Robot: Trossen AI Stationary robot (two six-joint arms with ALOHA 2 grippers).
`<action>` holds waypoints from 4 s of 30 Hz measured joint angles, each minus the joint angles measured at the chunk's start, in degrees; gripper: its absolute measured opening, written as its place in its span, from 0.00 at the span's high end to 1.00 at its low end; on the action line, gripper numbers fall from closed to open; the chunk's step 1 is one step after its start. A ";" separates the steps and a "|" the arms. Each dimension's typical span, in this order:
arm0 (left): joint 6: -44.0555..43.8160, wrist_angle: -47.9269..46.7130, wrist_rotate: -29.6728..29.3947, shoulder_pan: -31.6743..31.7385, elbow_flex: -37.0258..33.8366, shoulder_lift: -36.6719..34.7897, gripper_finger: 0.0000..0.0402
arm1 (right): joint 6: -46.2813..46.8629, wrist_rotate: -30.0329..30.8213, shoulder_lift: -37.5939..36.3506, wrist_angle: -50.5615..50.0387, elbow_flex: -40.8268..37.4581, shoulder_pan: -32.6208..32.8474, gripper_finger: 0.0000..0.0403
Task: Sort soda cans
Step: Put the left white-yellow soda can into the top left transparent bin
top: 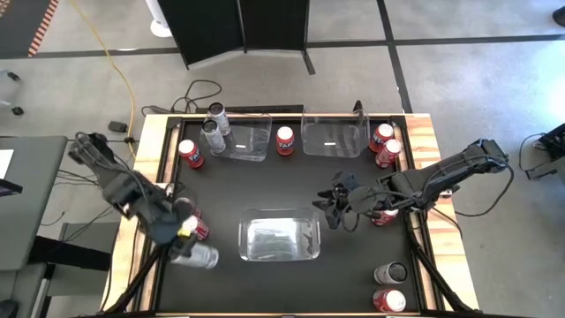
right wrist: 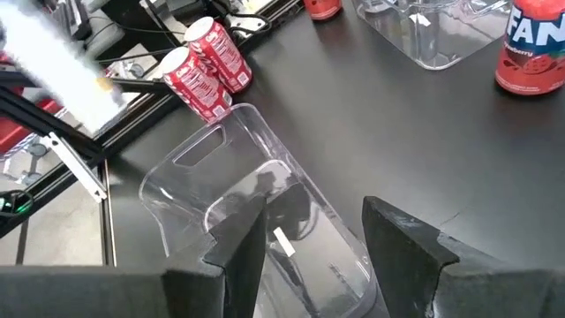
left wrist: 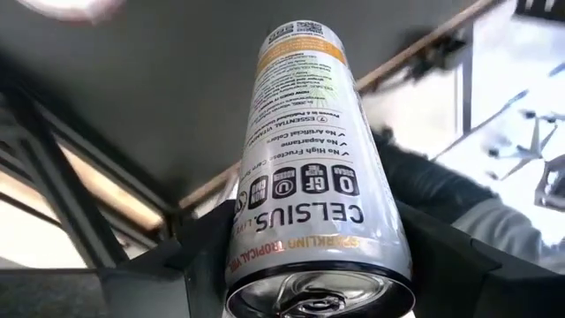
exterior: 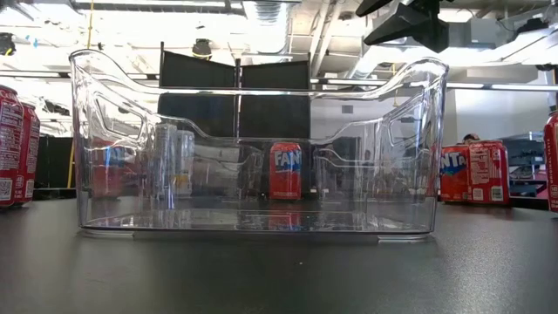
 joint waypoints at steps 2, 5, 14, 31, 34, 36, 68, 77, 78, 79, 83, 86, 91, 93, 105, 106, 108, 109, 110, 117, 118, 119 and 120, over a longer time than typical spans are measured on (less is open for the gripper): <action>2.74 -4.38 -0.84 3.17 2.33 -0.02 0.38 | -0.03 -0.81 0.00 0.00 0.00 0.01 0.49; 7.39 -9.97 -1.07 9.03 4.75 0.00 0.38 | -0.19 -1.24 0.00 -0.02 0.00 0.01 0.49; 28.99 -17.13 -0.43 31.48 5.05 1.18 0.38 | -1.43 -2.13 0.00 0.26 0.00 -0.01 0.49; 65.90 -16.95 -3.11 48.57 3.05 26.01 0.36 | 0.25 -1.34 -0.01 2.55 0.00 2.67 0.49; 69.73 -16.98 -3.12 48.98 3.05 29.69 0.36 | 0.64 -0.96 -0.02 2.54 0.00 3.58 0.49; 71.59 -16.96 -3.14 49.03 3.05 31.55 0.36 | 1.08 -0.96 0.00 2.52 0.00 3.93 0.49; 66.73 -11.82 -21.67 44.69 13.71 14.24 0.14 | -20.20 -9.00 14.35 29.35 0.00 -6.98 0.36; 53.58 0.87 -32.91 33.47 -2.44 3.04 0.14 | -25.41 -8.91 7.54 24.68 0.02 -7.80 0.36; 55.31 3.35 -33.34 32.48 -4.41 2.87 0.14 | -26.52 -8.89 6.91 24.26 0.02 -8.01 0.36; 57.14 5.86 -34.29 31.42 -6.42 2.80 0.15 | -27.80 -8.86 6.39 23.95 0.02 -8.10 0.36; 57.99 12.06 -39.74 27.94 -13.18 2.80 0.17 | -29.55 -8.87 5.38 22.93 0.02 -8.16 0.36; 55.58 12.20 -40.26 26.89 -16.56 2.78 0.20 | -29.27 -8.85 4.97 21.77 0.02 -8.02 0.36; 56.38 11.77 -39.56 25.82 -18.60 2.75 0.22 | -26.66 -8.67 5.51 19.01 0.02 -6.39 0.36; 57.89 11.25 -39.49 25.84 -18.64 2.90 0.22 | -26.58 -8.69 5.59 17.61 0.00 -5.47 0.36; 59.37 9.46 -34.68 27.94 -18.66 3.37 0.22 | -26.38 -8.67 5.55 16.93 0.02 -5.45 0.36; 59.64 9.49 -34.66 27.94 -18.66 3.41 0.22 | -26.38 -8.67 5.55 17.03 0.02 -5.49 0.36; 60.63 11.20 -34.14 28.27 -19.59 3.33 0.22 | -26.38 -8.67 5.55 17.10 0.02 -5.75 0.36; 61.33 12.48 -33.46 28.61 -20.58 3.28 0.22 | -26.38 -8.67 5.55 17.09 0.02 -5.78 0.36; 61.68 13.51 -32.78 28.94 -21.69 3.30 0.22 | -26.38 -8.67 5.55 17.07 0.02 -5.78 0.36; 58.91 15.61 -31.67 30.00 -24.96 3.13 0.22 | -23.85 -9.49 5.55 17.05 0.02 -4.76 0.36; 59.02 15.95 -32.04 30.02 -25.00 2.98 0.22 | -23.57 -9.66 5.55 17.05 0.02 -4.55 0.36; 59.31 16.68 -32.06 30.02 -25.00 2.84 0.22 | -23.54 -9.79 5.55 17.02 0.02 -4.35 0.36; 59.86 17.52 -32.16 30.14 -25.00 2.80 0.22 | -23.53 -9.83 5.55 17.00 0.02 -4.11 0.36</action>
